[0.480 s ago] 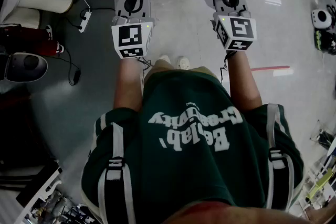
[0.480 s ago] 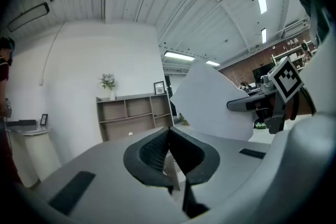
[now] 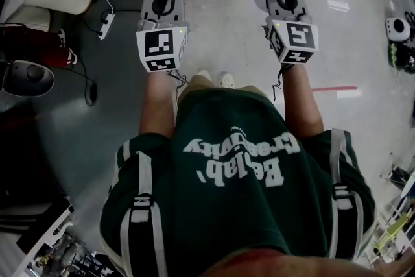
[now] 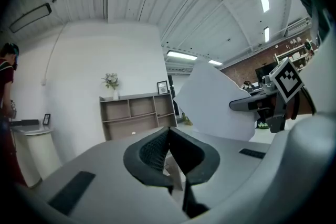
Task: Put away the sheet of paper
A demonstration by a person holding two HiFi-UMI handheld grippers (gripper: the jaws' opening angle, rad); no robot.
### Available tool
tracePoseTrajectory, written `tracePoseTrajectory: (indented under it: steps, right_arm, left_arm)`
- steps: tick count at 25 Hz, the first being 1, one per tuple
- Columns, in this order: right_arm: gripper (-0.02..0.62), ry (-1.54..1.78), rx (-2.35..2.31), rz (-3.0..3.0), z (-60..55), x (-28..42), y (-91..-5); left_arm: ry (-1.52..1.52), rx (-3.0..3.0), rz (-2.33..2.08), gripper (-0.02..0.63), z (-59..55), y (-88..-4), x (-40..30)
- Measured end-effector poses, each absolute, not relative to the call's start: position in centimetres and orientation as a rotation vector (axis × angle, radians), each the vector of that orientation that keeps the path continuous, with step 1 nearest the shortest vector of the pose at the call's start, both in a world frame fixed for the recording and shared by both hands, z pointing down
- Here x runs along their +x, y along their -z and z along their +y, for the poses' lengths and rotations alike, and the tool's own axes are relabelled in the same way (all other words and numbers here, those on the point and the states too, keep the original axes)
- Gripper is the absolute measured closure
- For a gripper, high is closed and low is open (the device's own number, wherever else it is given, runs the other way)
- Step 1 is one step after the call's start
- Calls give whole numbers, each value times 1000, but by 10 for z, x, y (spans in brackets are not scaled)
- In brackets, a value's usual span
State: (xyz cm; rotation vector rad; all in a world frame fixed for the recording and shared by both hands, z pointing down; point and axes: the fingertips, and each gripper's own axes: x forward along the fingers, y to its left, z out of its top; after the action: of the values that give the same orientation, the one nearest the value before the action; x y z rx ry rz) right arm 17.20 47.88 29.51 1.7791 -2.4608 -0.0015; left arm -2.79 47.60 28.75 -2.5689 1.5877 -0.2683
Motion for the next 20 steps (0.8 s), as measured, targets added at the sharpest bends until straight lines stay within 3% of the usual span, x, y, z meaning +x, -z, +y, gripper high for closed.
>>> tracePoseTrajectory:
  steps: [20]
  right_arm:
    - [561, -50, 1761, -2548, 467, 170, -288]
  left_arm:
    - [276, -2537, 1607, 588, 469, -278, -31]
